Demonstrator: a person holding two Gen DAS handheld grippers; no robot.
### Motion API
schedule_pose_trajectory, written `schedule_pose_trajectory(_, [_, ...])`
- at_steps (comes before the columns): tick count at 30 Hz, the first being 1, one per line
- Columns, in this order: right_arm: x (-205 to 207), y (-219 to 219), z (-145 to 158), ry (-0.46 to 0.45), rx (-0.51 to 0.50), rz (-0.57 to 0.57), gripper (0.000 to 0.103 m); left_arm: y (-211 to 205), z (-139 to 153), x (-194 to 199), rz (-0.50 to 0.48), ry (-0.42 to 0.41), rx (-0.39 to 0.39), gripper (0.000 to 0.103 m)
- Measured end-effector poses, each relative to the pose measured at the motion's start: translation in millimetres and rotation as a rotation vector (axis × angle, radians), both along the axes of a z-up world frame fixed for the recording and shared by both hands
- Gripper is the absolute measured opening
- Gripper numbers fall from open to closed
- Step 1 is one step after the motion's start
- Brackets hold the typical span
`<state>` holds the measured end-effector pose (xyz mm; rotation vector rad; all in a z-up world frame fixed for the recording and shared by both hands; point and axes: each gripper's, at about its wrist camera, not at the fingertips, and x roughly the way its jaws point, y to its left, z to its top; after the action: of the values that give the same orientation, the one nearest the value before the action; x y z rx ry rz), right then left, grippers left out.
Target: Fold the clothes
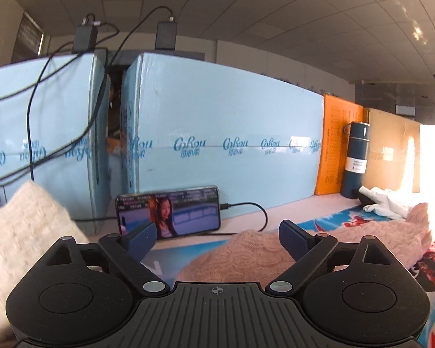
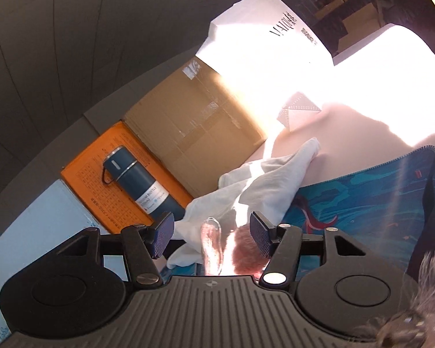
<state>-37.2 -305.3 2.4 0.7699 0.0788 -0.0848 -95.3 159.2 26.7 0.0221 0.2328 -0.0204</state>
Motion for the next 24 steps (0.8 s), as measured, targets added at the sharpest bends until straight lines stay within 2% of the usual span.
schedule_pose_trajectory(1, [1.8, 3.5, 1.6, -0.031, 0.002, 0.081, 0.071, 0.4, 4.1, 3.5, -0.005, 0.01, 0.025, 0.095])
schedule_pose_trajectory(4, [20.3, 15.1, 3.9, -0.035, 0.033, 0.344, 0.08, 2.0, 15.6, 17.2, -0.03, 0.046, 0.072, 0.096])
schedule_pose_trajectory(5, [26.9, 18.0, 3.4, -0.019, 0.048, 0.411, 0.081, 2.3, 18.5, 23.1, -0.04, 0.058, 0.068, 0.096])
schedule_pose_trajectory(7, [39.8, 20.5, -1.1, 0.059, 0.084, 0.466, 0.081, 2.3, 22.5, 38.0, -0.065, 0.097, 0.027, 0.096])
schedule_pose_trajectory(10, [46.1, 16.5, -6.2, 0.146, 0.101, 0.398, 0.081, -2.5, 19.4, 64.8, -0.118, 0.177, -0.038, 0.096])
schedule_pose_trajectory(12, [46.0, 9.6, -9.9, 0.185, 0.116, 0.328, 0.081, -11.0, 12.7, 78.8, -0.136, 0.215, -0.037, 0.096])
schedule_pose_trajectory(16, [41.6, -0.8, -20.6, 0.175, 0.186, 0.318, 0.081, -31.3, -5.1, 95.5, -0.196, 0.292, 0.007, 0.096])
schedule_pose_trajectory(20, [41.9, 2.5, -20.0, 0.178, 0.168, 0.333, 0.081, -52.1, -17.7, 101.0, -0.264, 0.342, 0.084, 0.096])
schedule_pose_trajectory(22, [41.1, 4.1, -18.9, 0.177, 0.161, 0.341, 0.081, -54.7, -20.6, 104.7, -0.272, 0.362, 0.09, 0.094])
schedule_pose_trajectory(23, [40.6, 4.9, -18.2, 0.176, 0.157, 0.342, 0.081, -53.0, -21.0, 104.9, -0.279, 0.36, 0.077, 0.091])
schedule_pose_trajectory(24, [40.6, 5.4, -17.8, 0.175, 0.154, 0.343, 0.081, -51.4, -21.1, 104.7, -0.288, 0.356, 0.063, 0.076])
